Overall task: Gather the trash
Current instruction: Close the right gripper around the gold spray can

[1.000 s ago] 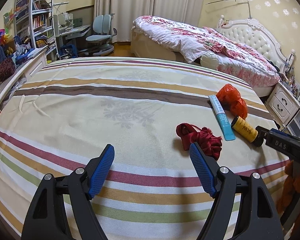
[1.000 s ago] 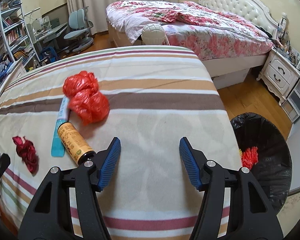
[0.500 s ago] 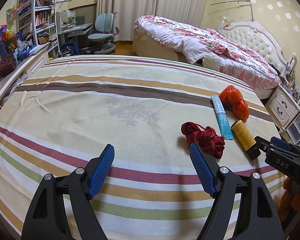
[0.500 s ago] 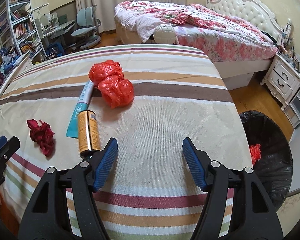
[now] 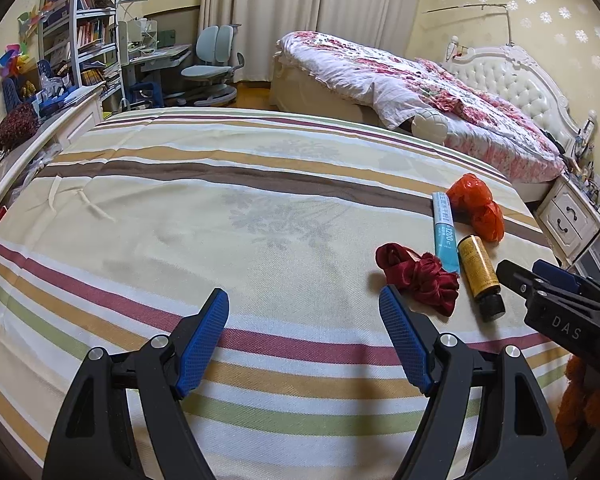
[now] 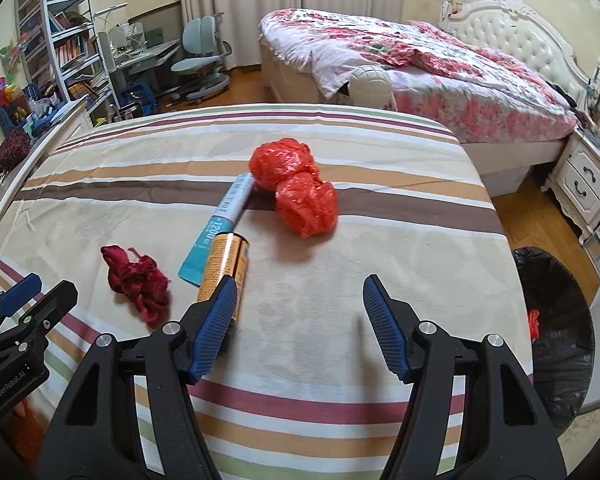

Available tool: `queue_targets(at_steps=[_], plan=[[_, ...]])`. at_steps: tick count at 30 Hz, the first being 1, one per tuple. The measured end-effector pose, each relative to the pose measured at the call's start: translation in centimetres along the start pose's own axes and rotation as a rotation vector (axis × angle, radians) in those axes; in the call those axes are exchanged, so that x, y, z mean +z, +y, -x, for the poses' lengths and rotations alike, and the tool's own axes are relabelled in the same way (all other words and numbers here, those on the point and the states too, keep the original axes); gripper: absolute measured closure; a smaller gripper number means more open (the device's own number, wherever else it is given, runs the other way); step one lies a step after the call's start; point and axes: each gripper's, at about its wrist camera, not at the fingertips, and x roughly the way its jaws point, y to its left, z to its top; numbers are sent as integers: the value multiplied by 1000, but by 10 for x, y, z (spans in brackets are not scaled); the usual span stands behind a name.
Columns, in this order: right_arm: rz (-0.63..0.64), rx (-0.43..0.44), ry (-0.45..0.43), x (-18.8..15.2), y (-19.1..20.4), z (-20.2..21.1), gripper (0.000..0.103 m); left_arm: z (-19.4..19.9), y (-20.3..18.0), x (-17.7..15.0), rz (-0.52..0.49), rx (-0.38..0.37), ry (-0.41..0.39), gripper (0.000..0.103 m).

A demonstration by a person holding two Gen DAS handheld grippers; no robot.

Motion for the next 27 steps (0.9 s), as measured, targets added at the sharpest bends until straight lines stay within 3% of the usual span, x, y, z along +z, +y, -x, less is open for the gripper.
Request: queue_targets(at_steps=[11, 16, 20, 27], plan=[[23, 17, -11, 1, 15, 4, 41, 2, 13, 1, 23, 14, 1, 28], [29, 37, 13, 0, 21, -5, 54, 2, 13, 0, 23, 15, 0, 28], [23, 49, 40, -3, 23, -12, 80, 3, 11, -2, 11, 19, -5, 28], [6, 20, 26, -11, 13, -8, 80, 3, 2, -1, -3, 7, -10, 28]])
